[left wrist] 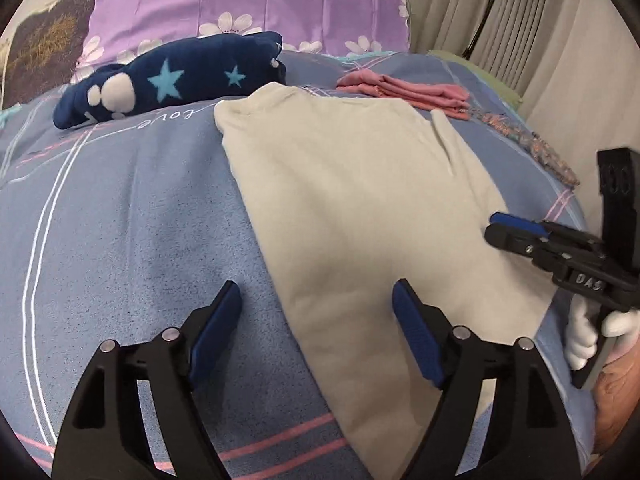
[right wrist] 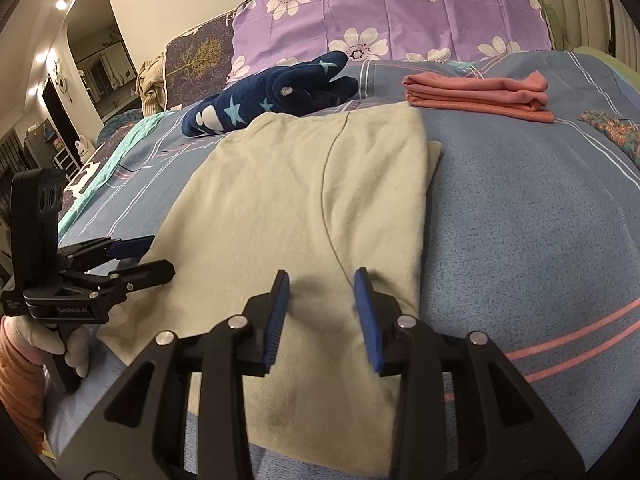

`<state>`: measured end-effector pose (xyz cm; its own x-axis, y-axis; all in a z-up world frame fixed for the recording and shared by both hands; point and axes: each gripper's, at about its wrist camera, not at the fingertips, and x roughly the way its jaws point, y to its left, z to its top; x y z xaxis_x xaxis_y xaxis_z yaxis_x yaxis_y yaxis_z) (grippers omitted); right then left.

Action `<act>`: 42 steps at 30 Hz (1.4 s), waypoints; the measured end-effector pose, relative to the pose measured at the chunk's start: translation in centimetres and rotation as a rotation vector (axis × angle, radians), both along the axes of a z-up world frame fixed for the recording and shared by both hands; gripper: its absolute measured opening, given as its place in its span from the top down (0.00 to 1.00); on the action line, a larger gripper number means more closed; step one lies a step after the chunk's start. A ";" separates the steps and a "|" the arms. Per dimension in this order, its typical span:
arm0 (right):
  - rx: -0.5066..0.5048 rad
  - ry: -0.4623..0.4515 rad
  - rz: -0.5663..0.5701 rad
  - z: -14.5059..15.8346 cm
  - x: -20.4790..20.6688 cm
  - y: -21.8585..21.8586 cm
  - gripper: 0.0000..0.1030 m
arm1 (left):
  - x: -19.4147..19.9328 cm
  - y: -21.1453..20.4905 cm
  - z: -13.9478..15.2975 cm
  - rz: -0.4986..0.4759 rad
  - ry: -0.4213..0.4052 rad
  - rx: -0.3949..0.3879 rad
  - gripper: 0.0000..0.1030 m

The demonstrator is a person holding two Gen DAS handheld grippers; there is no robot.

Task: Fold small clothes
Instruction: 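Move both open grippers to the edge of the folded beige shirt, then grasp the folded shirt edge with the left gripper while the right gripper grasps beside it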

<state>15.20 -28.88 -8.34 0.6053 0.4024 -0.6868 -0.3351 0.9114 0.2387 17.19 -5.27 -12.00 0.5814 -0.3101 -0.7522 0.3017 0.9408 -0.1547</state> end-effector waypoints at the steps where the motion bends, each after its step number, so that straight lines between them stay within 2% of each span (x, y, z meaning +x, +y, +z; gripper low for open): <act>1: -0.001 0.000 0.000 0.0 0.0 0.0 0.66 | -0.1 -0.1 0.0 0.000 -0.007 0.014 0.22; 4: -0.001 -0.003 0.000 0.0 0.0 0.0 0.66 | -0.2 0.0 0.0 0.008 0.003 -0.008 0.22; 7: 0.030 -0.010 -0.003 1.3 -0.4 -0.7 0.66 | -0.2 0.4 0.4 0.020 0.017 -0.035 0.22; 9: 0.067 -0.023 -0.007 2.8 -0.6 -1.8 0.59 | -0.4 0.3 0.8 0.008 0.015 -0.063 0.22; 10: 0.060 -0.029 -0.021 3.4 -0.4 -2.4 0.52 | -0.3 0.4 1.0 0.009 0.013 -0.079 0.22; 12: -0.008 -0.021 -0.057 3.9 0.5 -3.5 0.50 | -0.2 0.7 1.3 0.013 0.010 -0.105 0.22; 13: -0.041 0.001 -0.075 3.6 1.1 -4.0 0.50 | 0.0 0.8 1.4 0.015 0.008 -0.118 0.22; 15: -0.038 0.069 -0.078 2.7 2.2 -4.8 0.50 | 0.4 1.1 1.3 0.014 0.015 -0.148 0.22; 18: 0.068 0.186 -0.053 0.6 3.6 -5.8 0.49 | 1.1 1.4 0.1 0.018 0.068 -0.185 0.22; 23: 0.145 0.209 -0.031 -0.2 5.1 -5.8 0.42 | 1.2 0.5 0.1 -0.021 0.066 -0.159 0.16; 28: 0.145 0.223 0.034 -0.1 6.6 -4.6 0.41 | 2.8 -0.5 0.1 -0.048 0.067 -0.143 0.14; 31: 0.145 0.219 0.110 -0.5 7.8 -3.5 0.40 | 4.1 -0.5 -0.2 -0.054 0.080 -0.172 0.13; 33: 0.179 0.226 0.139 -0.8 8.7 -3.5 0.40 | 4.9 -0.3 -0.2 -0.061 0.087 -0.199 0.13; 37: 0.253 0.229 0.155 -1.4 10.5 -3.9 0.49 | 5.8 0.0 -0.5 -0.073 0.089 -0.243 0.13; 42: 0.266 0.191 0.163 -1.7 10.5 -3.7 0.50 | 5.7 -0.2 -0.7 -0.074 0.073 -0.254 0.13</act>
